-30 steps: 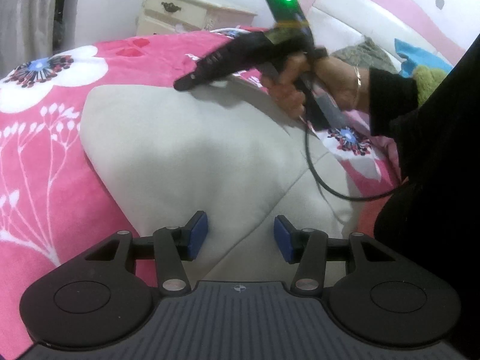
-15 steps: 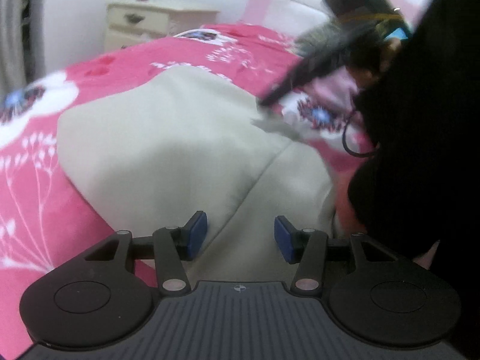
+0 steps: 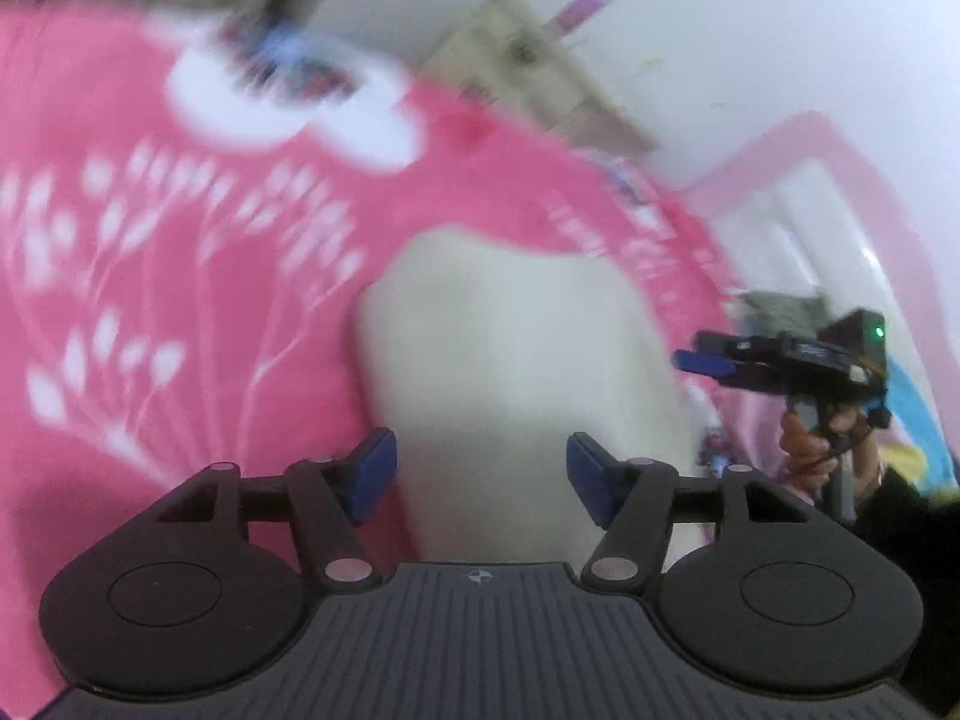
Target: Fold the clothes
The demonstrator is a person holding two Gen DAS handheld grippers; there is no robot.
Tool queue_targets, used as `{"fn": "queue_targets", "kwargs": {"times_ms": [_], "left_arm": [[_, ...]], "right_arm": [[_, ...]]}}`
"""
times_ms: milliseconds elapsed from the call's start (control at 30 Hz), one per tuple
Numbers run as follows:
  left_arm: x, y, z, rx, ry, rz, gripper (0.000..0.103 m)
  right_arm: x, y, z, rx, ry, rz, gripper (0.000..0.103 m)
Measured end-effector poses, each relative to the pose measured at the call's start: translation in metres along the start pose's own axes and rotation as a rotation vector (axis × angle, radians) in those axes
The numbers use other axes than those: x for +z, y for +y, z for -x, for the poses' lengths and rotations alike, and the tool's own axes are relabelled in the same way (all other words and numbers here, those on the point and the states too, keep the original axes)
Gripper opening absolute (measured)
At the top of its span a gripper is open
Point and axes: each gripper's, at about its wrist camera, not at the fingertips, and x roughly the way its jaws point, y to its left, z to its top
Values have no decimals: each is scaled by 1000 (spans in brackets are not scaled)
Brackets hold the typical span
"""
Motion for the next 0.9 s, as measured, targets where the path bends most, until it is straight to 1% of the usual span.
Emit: {"fn": "queue_targets", "kwargs": {"times_ms": [67,133,200,233,333,400,433,467,500,533,567,600,633,700,800,900], "left_arm": [[-2,9,-10,-27,24,69,65],[-4,15,-19,-59,45,118,67],[-8,19,-26,-78,68,140,68],[-9,19,-28,-88,68,143,69],[-12,18,-34,-123,66,151,69],[-13,14,-40,-144,78,170,69],[-13,10,-42,-142,77,157,69],[-14,5,-43,-135,73,135,68],[-12,2,-44,-128,65,121,61],[-11,3,-41,-133,56,131,53],[-10,5,-36,-141,48,149,49],[-9,6,-32,-150,39,166,44],[-8,8,-28,-158,31,184,42],[-8,9,-13,-166,4,184,41],[6,13,14,-175,-55,198,41],[26,24,45,-141,-133,178,41]], "right_arm": [[1,-14,-22,49,25,-70,67],[-3,-22,-38,83,49,-100,70],[-10,-26,-51,118,79,-114,73],[-17,-25,-53,156,101,-112,75],[-37,-26,-57,264,190,-126,75],[-46,-24,-63,295,222,-113,72],[-49,-22,-67,293,219,-104,68],[-50,-19,-70,291,216,-100,62],[-48,-16,-72,287,212,-94,59],[-47,-14,-73,286,208,-89,48],[-45,-11,-71,292,203,-82,38],[-43,-7,-68,303,198,-71,37],[-41,-3,-66,313,193,-61,35],[-37,7,-62,335,185,-38,32],[-25,33,-66,382,179,-8,32],[-2,64,-88,436,188,30,31]]}}
